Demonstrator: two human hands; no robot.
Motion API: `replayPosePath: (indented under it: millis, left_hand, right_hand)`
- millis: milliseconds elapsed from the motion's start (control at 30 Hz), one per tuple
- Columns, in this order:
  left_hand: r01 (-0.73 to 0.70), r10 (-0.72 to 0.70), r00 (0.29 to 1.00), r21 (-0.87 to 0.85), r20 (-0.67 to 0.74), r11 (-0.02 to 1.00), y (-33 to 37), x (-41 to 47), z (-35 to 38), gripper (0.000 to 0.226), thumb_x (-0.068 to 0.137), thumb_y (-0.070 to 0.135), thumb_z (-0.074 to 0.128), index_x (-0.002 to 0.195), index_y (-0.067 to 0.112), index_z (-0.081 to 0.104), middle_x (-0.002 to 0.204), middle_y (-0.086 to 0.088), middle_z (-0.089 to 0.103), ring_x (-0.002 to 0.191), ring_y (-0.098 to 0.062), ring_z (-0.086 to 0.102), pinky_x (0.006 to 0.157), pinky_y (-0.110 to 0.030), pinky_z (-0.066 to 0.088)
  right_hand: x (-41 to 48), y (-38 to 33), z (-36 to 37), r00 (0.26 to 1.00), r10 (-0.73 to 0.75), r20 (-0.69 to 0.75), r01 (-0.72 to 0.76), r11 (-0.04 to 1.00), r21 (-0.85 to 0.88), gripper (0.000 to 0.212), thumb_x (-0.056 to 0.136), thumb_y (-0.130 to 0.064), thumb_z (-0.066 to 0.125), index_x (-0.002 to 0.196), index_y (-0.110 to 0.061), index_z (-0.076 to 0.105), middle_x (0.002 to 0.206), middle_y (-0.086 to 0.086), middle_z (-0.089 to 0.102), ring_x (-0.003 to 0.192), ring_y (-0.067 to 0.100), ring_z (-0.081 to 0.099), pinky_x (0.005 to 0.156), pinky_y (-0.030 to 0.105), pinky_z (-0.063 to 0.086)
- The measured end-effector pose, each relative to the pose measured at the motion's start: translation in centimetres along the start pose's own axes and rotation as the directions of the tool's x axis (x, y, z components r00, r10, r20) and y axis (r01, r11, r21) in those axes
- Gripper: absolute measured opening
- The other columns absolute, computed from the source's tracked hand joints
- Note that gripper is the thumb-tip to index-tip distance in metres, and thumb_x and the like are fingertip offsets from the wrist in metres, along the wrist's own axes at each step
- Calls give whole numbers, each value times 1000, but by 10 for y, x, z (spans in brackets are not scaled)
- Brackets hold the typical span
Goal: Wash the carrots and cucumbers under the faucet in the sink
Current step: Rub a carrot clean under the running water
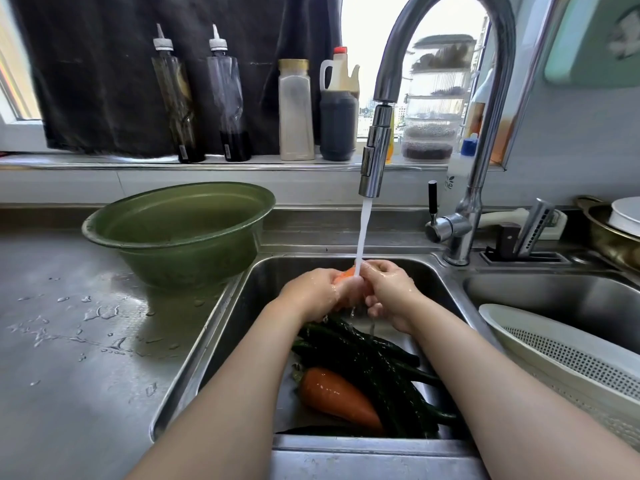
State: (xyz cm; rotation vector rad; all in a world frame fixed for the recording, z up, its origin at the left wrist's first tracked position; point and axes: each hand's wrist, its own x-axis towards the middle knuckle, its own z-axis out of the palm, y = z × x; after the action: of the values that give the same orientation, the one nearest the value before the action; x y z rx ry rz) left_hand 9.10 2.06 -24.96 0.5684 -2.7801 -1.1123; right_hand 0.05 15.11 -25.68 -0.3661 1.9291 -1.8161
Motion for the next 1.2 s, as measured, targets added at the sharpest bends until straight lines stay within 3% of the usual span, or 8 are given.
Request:
replayPosePath:
  millis: [67,200,433,533,667,933,1067,1200]
  left_hand:
    - [17,15,989,-215,148,977,-5,-1,0,31,102,57,46,107,36,69,85,8,71,72,-16,63,67,-32,51]
    - [-53,91,973,-178,212,983,-4,-2,-4,36,110,34,41,141,47,52,106,8,71,90,-9,67,83,-27,51]
    - [-3,15,988,80,-153,997,6,6,3,43,95,76,35,107,54,69,100,9,74,91,-18,69,84,-37,55]
    - [-62,68,997,-143,37,988,-1,3,-4,27,103,58,43,119,59,64,107,2,76,88,-18,69,92,-42,58]
    - [-22,132,954,-376,270,926,-16,-3,-8,43,108,28,49,135,60,49,120,-3,74,101,-19,71,98,-38,54]
    - [-80,58,995,-299,-80,951,8,3,7,22,97,57,51,110,67,66,103,11,76,97,-16,71,92,-39,57]
    - [-72,105,990,-297,96,952,4,-2,0,38,108,36,45,139,56,53,105,2,76,89,-13,68,85,-28,54]
    - [-39,131,971,-407,201,913,-6,-4,0,47,106,23,47,138,56,51,113,-8,75,91,-17,69,90,-40,57]
  right_hand:
    - [0,-1,-2,999,22,-25,-22,1000,-1,27,98,-36,69,116,-16,65,79,6,65,39,10,47,35,20,39]
    - [0,-1,-6,998,29,-52,-29,1000,-1,31,94,-37,74,116,-17,65,86,8,68,40,11,49,35,21,38]
    - [0,-3,0,1000,-5,-28,6,999,43,28,97,-41,69,113,-20,61,84,6,65,42,11,49,36,21,37]
    - [3,0,-4,999,-32,-15,32,999,40,19,97,-39,69,108,-25,63,90,9,66,44,13,49,36,21,36]
    - [4,5,-7,998,-70,1,70,997,-18,11,98,-37,67,107,-30,66,95,9,65,45,12,49,36,21,36]
    - [6,3,-7,989,-147,6,147,989,-7,11,104,-35,58,111,-28,62,85,9,59,45,11,47,35,20,34]
    - [8,5,-10,988,-155,-11,155,988,9,10,104,-32,58,110,-26,63,84,10,58,41,11,44,34,19,33]
    - [7,6,-11,985,-170,22,171,984,-41,7,104,-32,59,108,-32,63,90,10,62,43,11,46,35,21,36]
